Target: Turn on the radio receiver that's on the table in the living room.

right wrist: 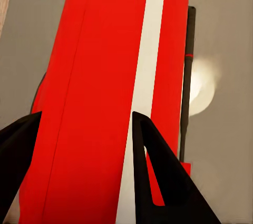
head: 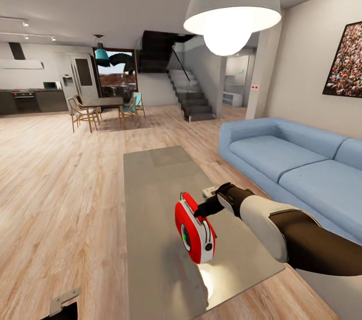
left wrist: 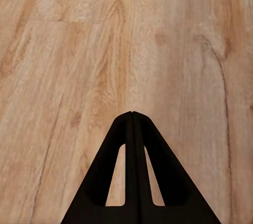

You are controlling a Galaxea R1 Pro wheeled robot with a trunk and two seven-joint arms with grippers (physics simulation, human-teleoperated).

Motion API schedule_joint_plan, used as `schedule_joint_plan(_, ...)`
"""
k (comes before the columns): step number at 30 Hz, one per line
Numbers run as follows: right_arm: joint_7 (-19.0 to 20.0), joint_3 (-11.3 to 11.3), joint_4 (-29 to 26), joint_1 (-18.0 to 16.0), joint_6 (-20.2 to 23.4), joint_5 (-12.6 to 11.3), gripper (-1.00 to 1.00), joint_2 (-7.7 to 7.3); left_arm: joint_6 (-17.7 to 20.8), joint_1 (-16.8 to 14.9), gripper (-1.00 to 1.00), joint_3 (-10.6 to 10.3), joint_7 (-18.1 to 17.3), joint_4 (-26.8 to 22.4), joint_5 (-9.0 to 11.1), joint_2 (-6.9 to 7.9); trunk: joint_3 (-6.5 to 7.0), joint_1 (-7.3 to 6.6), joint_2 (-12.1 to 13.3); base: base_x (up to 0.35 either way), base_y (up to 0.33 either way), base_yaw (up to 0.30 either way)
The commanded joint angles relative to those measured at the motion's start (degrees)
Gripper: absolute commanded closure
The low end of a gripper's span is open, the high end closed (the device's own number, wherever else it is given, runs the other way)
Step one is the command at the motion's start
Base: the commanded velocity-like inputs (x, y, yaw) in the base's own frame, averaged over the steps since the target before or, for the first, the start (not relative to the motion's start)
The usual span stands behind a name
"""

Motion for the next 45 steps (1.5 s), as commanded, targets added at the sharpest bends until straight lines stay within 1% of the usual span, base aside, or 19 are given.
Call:
schedule_joint_plan(1, 0.02, -0.33, -0.07, 0.05, 0.15, -0.2, 1.0, 0.0, 0.0, 0.0, 1.0, 0.07, 0.0, 0.0, -0.01, -0.04, -0.18, 0.22, -0.42, 0.0, 0.0, 0.0)
schedule_joint_plan(12, 0.07, -0.33, -0.07, 0.29, 0.44, -0.19, 1.0, -0.01, -0.03, -0.01, 1.0, 0.1, 0.2, 0.0, -0.01, -0.1, -2.15, 2.64, -4.83, 0.0, 0.0, 0.0)
schedule_joint_plan(25, 0.46, -0.33, -0.07, 0.36, -0.47, -0.18, 1.0, -0.13, -1.12, 0.0, 1.0, 0.27, 0.35, 0.0, -0.01, -0.09, -4.49, 5.5, -10.05, 0.0, 0.0, 0.0)
schedule_joint_plan(33, 0.55, -0.33, -0.07, 0.37, -0.52, -0.11, 1.0, -0.18, -1.23, 0.0, 1.0, 1.1, 0.4, 0.0, -0.01, -0.01, -5.92, 7.25, -13.25, 0.0, 0.0, 0.0)
schedule_joint_plan(36, 0.55, -0.33, -0.07, 0.38, -0.76, -0.11, 1.0, -0.18, -1.23, 0.0, 1.0, 1.09, 0.38, 0.0, -0.01, -0.02, -5.92, 7.25, -13.25, 0.0, 0.0, 0.0)
schedule_joint_plan(38, 0.05, 0.09, -0.36, 1.07, -1.44, 0.2, 1.0, 0.35, -1.18, 0.08, 1.0, 1.0, 0.27, 0.02, 0.05, -0.67, -5.93, 7.25, -13.26, 0.0, 0.0, 0.0)
schedule_joint_plan(42, 0.09, 0.33, -0.29, 1.25, -1.74, 0.16, 1.0, 0.43, -1.22, 0.13, 1.0, 1.08, 0.26, 0.01, 0.01, -1.97, -5.93, 7.25, -13.26, 0.0, 0.0, 0.0)
schedule_joint_plan(45, 0.26, 0.46, -0.32, 1.44, -2.78, 0.15, 1.0, -0.05, -1.23, 0.16, 1.0, 1.13, 0.26, 0.0, 0.0, -2.94, -5.93, 7.25, -13.26, 0.0, 0.0, 0.0)
